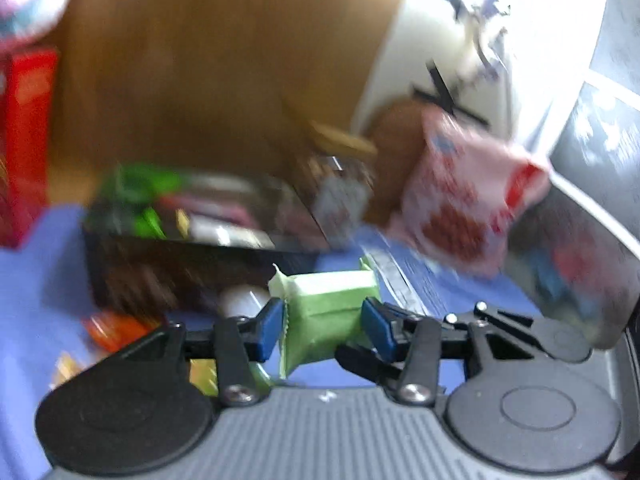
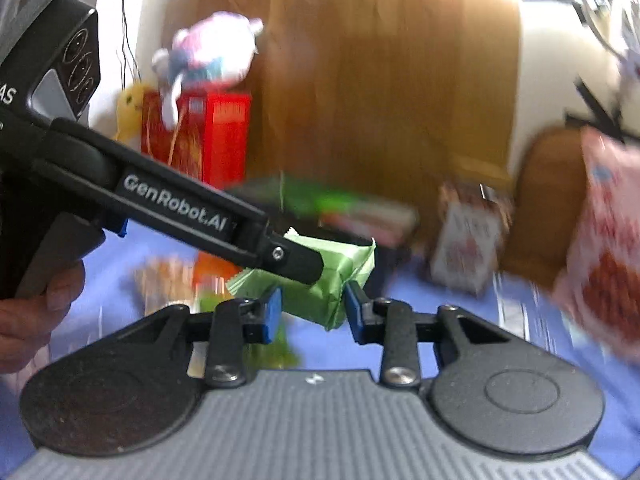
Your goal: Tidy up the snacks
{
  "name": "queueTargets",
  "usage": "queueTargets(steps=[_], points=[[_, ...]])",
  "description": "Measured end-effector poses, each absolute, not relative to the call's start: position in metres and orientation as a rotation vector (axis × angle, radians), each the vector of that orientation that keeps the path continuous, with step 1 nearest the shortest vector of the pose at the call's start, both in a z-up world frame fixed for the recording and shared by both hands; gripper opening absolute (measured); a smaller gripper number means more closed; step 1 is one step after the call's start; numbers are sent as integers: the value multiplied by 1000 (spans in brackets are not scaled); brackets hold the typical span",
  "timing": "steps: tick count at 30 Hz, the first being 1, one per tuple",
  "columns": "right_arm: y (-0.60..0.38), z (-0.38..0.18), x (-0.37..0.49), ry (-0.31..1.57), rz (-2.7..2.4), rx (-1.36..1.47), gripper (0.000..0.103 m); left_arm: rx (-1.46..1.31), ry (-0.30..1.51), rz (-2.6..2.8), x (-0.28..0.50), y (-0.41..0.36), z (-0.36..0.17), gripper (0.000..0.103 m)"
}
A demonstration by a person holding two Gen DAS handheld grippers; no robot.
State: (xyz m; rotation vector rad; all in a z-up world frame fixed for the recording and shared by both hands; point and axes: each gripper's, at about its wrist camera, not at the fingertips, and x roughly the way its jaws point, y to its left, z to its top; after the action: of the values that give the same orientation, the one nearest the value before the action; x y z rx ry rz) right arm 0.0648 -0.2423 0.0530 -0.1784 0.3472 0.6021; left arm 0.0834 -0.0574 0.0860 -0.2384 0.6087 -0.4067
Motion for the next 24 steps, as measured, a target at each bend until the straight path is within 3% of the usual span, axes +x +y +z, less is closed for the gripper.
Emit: queueTargets(steps=[9, 13, 20, 24], points=[[-188, 56, 140, 347, 599, -149, 37, -227, 555, -298, 148, -28, 99, 42], [-182, 52, 158, 372, 609, -111, 44, -226, 598, -266, 162, -21, 85, 48], [-214, 51, 138, 378, 605, 22, 46, -303, 563, -250, 134, 14, 80, 50], [-232, 33, 121, 503, 690, 116, 45, -303, 628, -244, 111, 20, 61, 50]])
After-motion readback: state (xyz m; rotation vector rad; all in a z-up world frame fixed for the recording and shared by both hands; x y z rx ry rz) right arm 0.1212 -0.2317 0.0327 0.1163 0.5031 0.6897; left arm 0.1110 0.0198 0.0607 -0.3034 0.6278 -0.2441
